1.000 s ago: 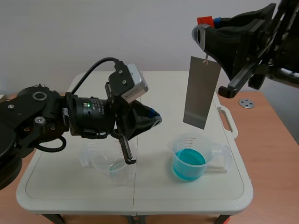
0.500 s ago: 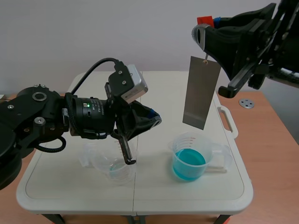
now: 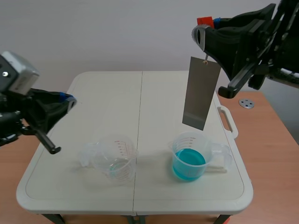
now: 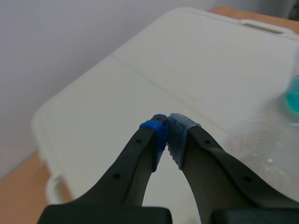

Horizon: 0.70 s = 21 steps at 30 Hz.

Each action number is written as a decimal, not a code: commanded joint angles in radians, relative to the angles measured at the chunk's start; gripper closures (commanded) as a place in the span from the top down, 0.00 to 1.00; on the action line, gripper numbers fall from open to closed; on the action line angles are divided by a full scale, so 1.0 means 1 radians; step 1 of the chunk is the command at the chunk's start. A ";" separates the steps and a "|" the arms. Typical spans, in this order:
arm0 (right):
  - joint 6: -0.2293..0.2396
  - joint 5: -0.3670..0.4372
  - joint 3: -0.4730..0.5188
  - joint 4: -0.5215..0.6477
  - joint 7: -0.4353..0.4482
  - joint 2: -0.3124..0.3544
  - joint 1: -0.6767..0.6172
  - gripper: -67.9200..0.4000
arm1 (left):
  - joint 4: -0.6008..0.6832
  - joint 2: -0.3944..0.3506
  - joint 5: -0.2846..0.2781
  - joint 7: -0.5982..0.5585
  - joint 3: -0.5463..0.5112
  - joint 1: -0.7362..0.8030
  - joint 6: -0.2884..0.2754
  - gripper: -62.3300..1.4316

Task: Hold the metal plate by the orange handle, dip it into the blue solution, take it out and point at it, then put the plate back in the beaker on the left.
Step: 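Point at the plate with the left hand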

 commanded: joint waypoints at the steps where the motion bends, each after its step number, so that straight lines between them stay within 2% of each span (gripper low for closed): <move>1: 0.005 0.014 0.002 0.018 0.008 0.003 0.012 0.02 | 0.006 -0.027 -0.023 -0.035 -0.052 0.056 0.031 0.06; 4: 0.005 0.014 0.002 0.018 0.001 0.003 0.012 0.02 | 0.005 -0.059 -0.027 -0.074 -0.171 0.181 0.093 0.06; 10: 0.005 0.014 0.002 0.018 -0.009 0.003 0.012 0.02 | 0.001 -0.062 -0.026 -0.085 -0.355 0.430 0.212 0.06; 15: 0.005 0.014 0.002 0.018 -0.035 0.003 0.012 0.02 | -0.051 -0.056 -0.026 -0.082 -0.374 0.594 0.211 0.06; 21: 0.005 0.015 -0.001 0.016 -0.044 0.003 0.011 0.02 | -0.178 -0.019 -0.022 -0.068 -0.320 0.645 0.181 0.06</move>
